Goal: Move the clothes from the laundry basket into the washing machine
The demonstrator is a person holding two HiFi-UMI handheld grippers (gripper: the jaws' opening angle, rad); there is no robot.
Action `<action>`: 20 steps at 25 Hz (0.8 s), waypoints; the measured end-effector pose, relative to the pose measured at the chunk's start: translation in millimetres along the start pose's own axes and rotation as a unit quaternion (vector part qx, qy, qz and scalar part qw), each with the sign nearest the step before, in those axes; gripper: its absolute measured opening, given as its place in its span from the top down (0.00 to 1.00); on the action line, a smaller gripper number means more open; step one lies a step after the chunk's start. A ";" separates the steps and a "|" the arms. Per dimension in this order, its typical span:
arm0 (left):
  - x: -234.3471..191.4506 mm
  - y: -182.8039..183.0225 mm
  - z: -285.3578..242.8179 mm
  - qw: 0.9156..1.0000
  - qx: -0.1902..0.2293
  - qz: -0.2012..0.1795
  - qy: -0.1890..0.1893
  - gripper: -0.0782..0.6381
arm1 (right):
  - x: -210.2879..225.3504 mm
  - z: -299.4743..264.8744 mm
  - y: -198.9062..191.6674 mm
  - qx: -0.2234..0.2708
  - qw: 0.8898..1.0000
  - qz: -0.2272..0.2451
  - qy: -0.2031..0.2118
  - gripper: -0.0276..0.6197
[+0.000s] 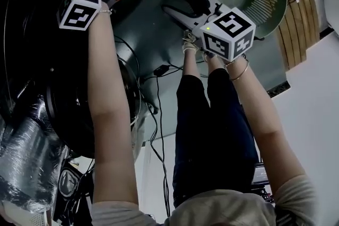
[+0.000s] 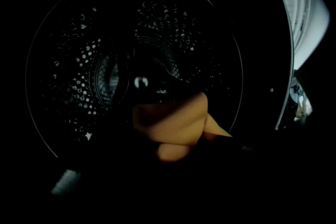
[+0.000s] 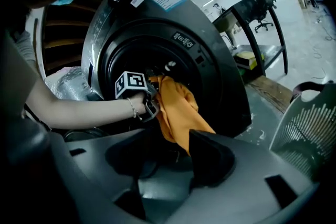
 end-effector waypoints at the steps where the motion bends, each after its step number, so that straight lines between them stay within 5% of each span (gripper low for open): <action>1: -0.3 -3.3 1.6 1.000 -0.003 0.012 0.008 0.76 | -0.5 1.2 -3.2 -0.001 1.000 -0.002 -0.001 0.65; 15: -10.5 -33.8 49.7 0.991 -0.091 0.096 0.009 0.50 | -11.8 20.3 -31.1 -0.048 0.999 -0.010 0.008 0.65; 20: 13.6 -52.8 83.8 0.982 -0.108 0.151 -0.037 0.45 | -9.3 25.4 -31.6 -0.049 0.999 -0.016 0.004 0.67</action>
Point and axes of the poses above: the fingertips, and each gripper's own axes: z backward along the fingers, x to its right, y out of its top, the point moved 10 cm from there along z, backward along the fingers, and after that the axes turned 14 degrees about -z, right-handed, at the moved point
